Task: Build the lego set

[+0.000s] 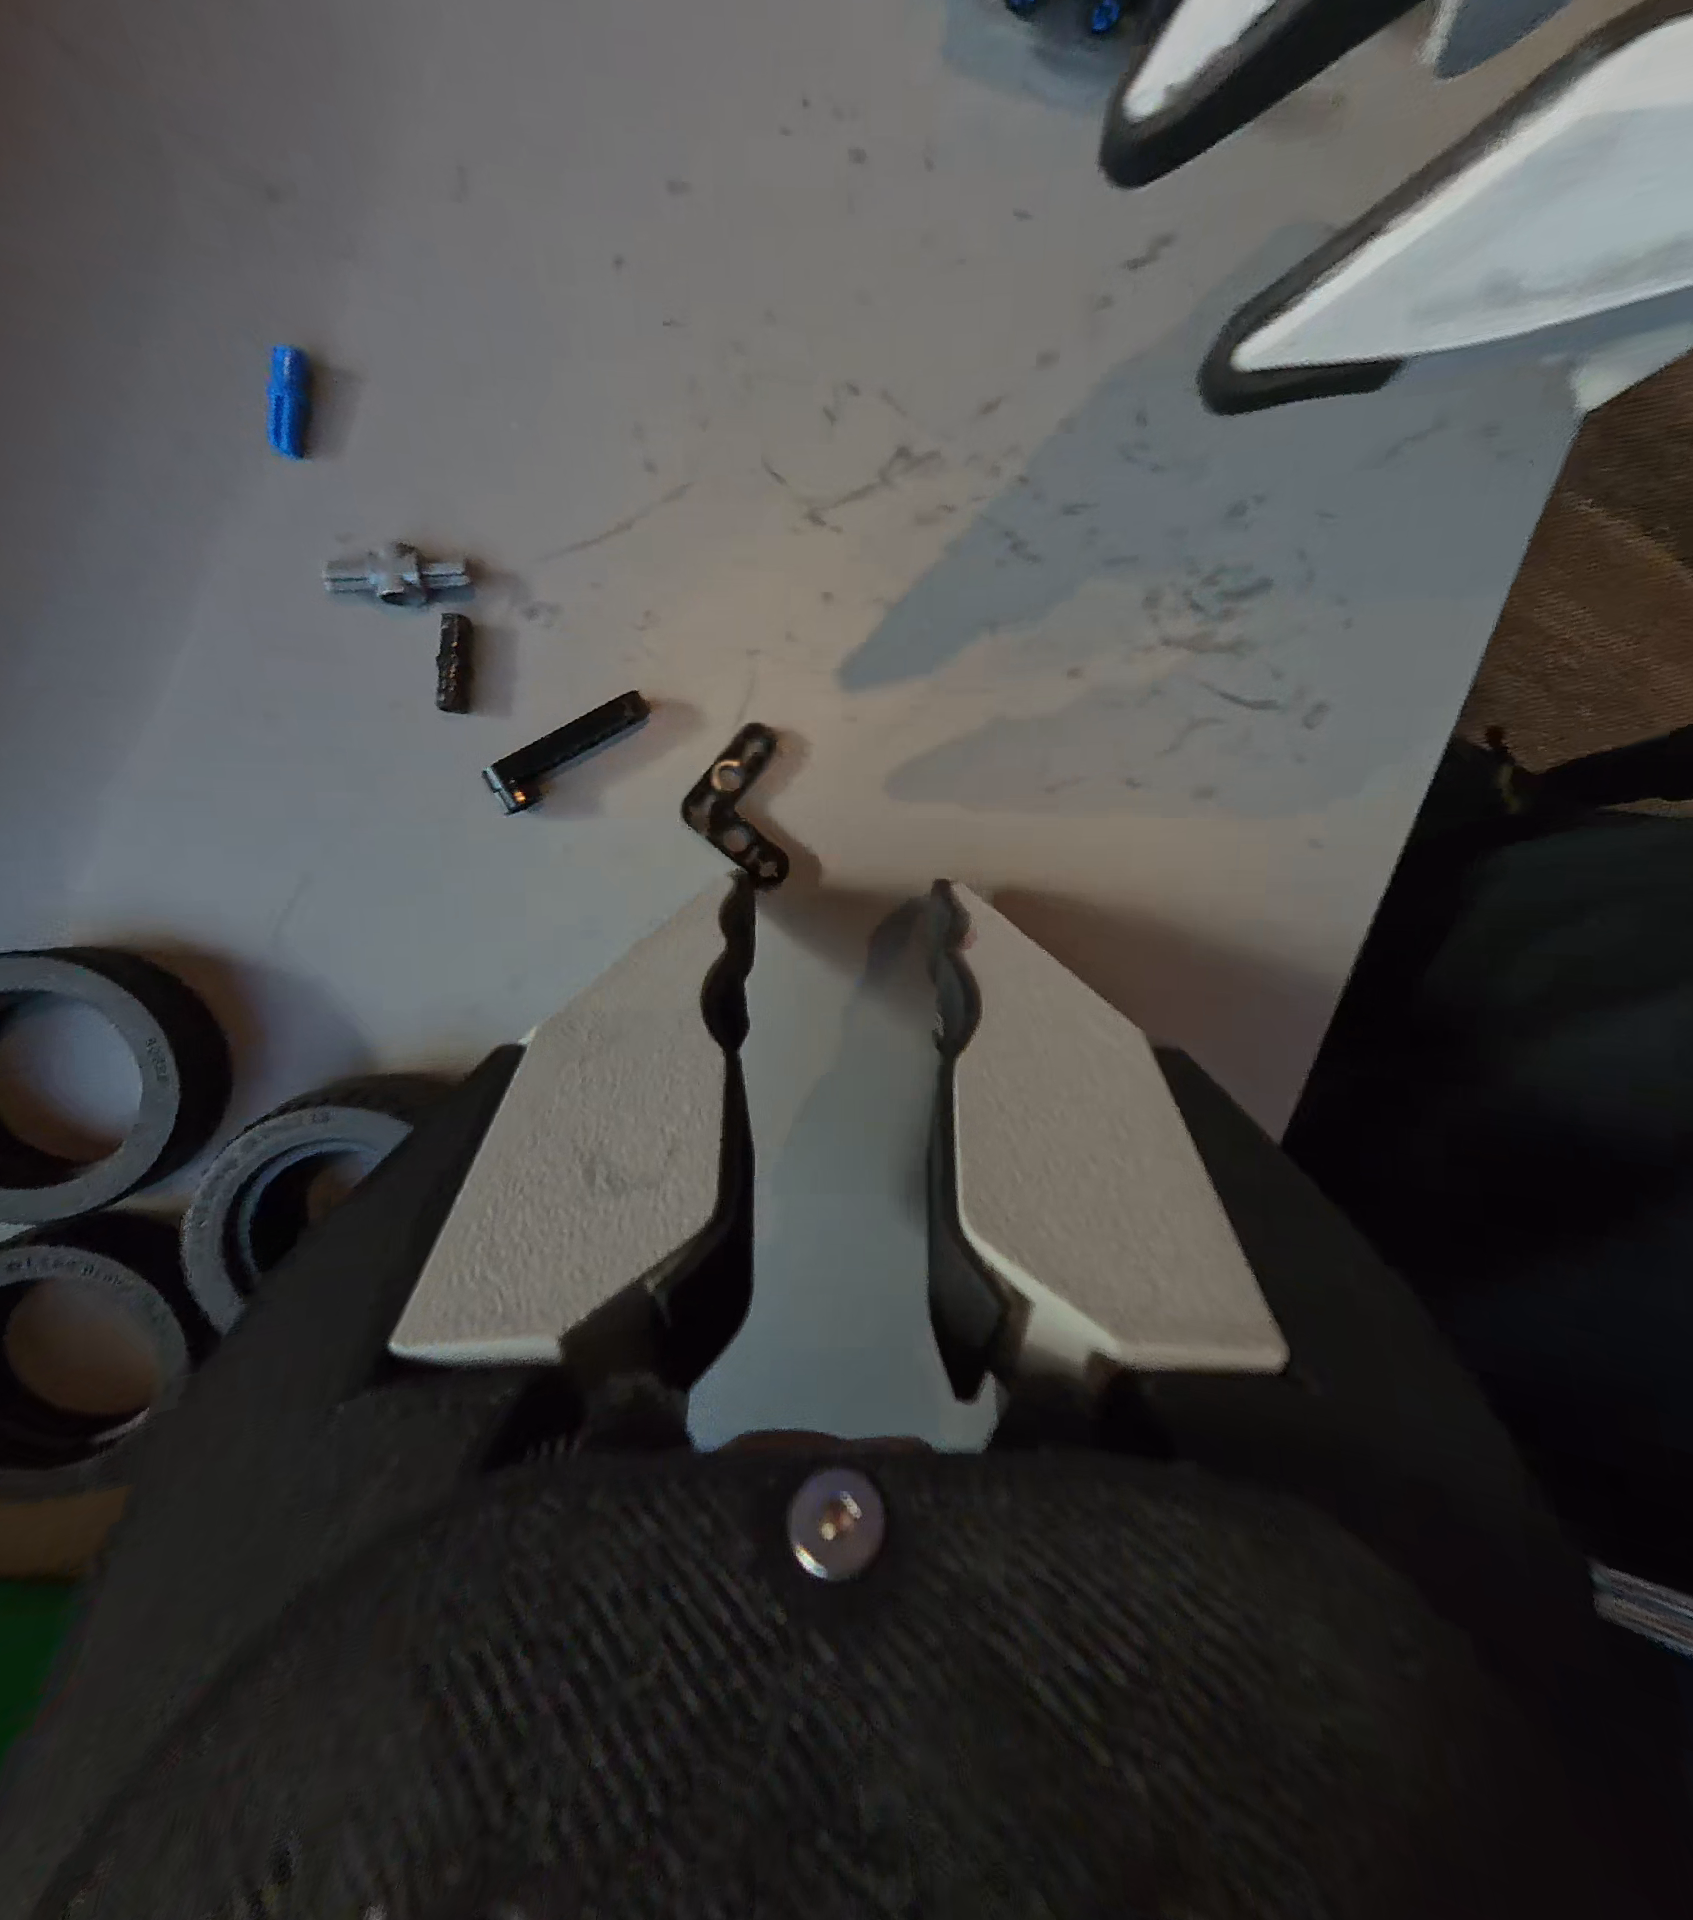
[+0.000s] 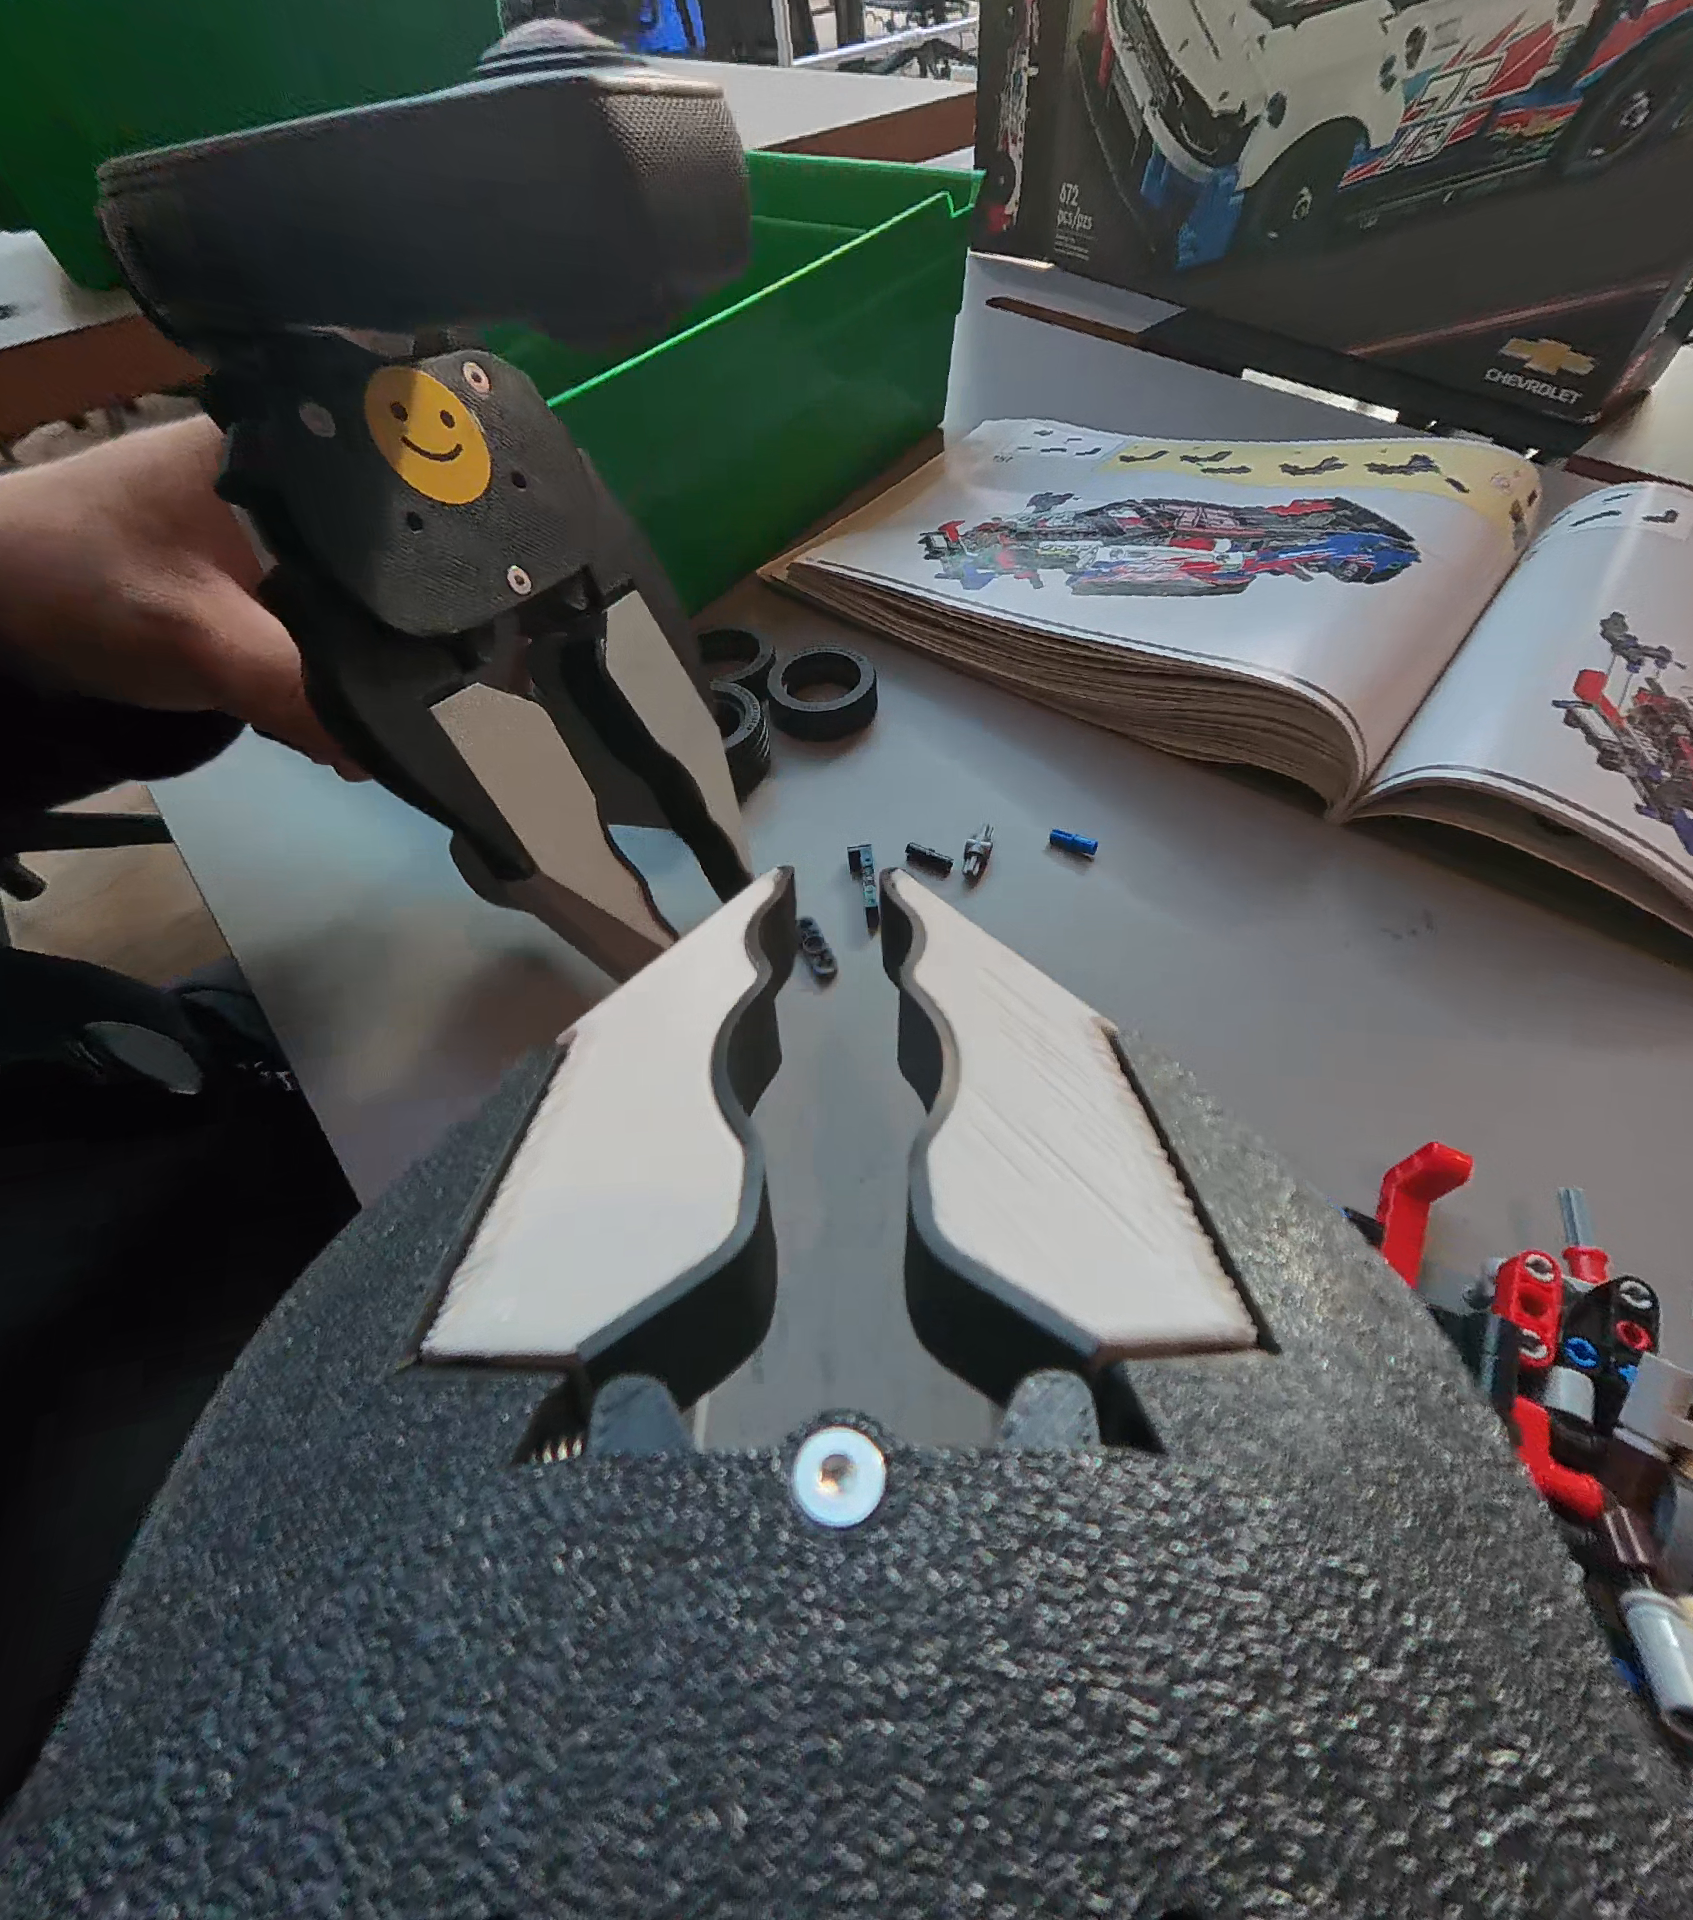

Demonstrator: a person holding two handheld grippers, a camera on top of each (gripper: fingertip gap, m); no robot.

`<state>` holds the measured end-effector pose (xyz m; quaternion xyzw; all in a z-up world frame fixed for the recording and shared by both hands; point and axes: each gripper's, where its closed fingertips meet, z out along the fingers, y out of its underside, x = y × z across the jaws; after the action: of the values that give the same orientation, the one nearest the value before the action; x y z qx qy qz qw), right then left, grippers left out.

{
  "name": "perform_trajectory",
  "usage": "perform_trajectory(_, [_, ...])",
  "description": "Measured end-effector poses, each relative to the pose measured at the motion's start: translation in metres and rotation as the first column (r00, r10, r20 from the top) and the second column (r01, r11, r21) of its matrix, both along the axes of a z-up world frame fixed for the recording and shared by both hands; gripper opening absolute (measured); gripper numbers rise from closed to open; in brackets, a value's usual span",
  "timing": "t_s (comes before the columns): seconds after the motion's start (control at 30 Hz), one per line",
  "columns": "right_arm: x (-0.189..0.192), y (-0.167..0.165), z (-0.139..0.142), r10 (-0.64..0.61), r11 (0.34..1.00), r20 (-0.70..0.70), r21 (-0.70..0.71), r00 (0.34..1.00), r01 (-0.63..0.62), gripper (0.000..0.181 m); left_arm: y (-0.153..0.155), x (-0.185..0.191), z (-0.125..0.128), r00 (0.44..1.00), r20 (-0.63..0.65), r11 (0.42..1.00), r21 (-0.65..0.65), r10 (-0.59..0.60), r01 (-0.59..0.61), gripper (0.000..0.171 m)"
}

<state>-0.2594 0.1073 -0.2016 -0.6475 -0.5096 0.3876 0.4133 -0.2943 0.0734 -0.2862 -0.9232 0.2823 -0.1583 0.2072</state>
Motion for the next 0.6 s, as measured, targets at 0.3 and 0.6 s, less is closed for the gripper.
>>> perform_trajectory(0.3, [-0.004,-0.003,-0.025,0.018,0.998,0.095,-0.062,0.995,-0.012,0.016,-0.015,-0.013,0.001,0.997,0.073,0.992,0.12,0.014,-0.023,0.028])
perform_trajectory(0.6, [-0.031,-0.011,-0.051,0.077,0.997,0.252,-0.042,0.965,-0.069,0.021,-0.031,-0.046,0.0,0.997,0.018,0.96,0.268,0.08,-0.082,0.042])
